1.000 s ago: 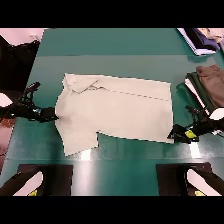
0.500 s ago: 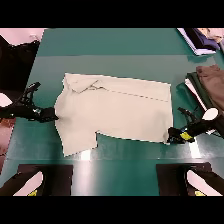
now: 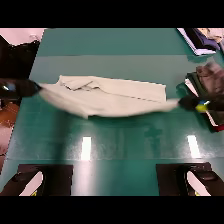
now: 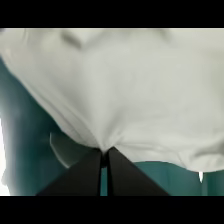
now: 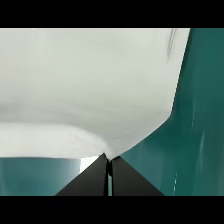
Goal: Fold the shirts.
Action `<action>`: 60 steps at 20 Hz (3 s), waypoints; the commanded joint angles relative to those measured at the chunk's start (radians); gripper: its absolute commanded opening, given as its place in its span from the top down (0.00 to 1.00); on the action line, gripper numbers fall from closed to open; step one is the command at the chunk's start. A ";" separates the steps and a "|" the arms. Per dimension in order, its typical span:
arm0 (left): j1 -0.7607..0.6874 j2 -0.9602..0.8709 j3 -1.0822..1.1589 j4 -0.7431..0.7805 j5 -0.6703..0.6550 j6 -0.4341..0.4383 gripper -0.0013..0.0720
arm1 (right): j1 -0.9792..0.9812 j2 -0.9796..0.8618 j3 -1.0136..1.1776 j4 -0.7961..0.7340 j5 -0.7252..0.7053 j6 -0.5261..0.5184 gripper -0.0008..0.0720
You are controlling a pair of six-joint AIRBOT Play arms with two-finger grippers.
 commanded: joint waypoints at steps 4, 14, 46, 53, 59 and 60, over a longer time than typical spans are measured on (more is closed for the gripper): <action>0.000 0.024 0.523 -0.130 0.036 -0.001 0.95 | 0.003 0.203 0.381 -0.002 -0.293 0.009 0.97; 0.000 0.024 1.073 -0.311 -0.055 -0.002 0.95 | 0.003 0.191 0.780 -0.193 0.013 0.115 0.97; -0.028 -0.706 0.413 0.000 0.050 0.164 0.95 | 0.036 -0.861 0.668 -0.315 0.015 0.147 0.97; -0.060 -0.752 0.367 0.228 -0.085 0.065 0.95 | 0.074 -0.899 0.646 -0.322 0.123 0.148 0.97; -0.060 -0.750 0.289 0.225 -0.085 0.049 0.95 | 0.056 -0.899 0.556 -0.312 0.125 0.148 0.96; -0.060 -0.750 0.290 0.227 -0.091 0.030 0.95 | 0.063 -0.898 0.560 -0.311 0.132 0.147 0.96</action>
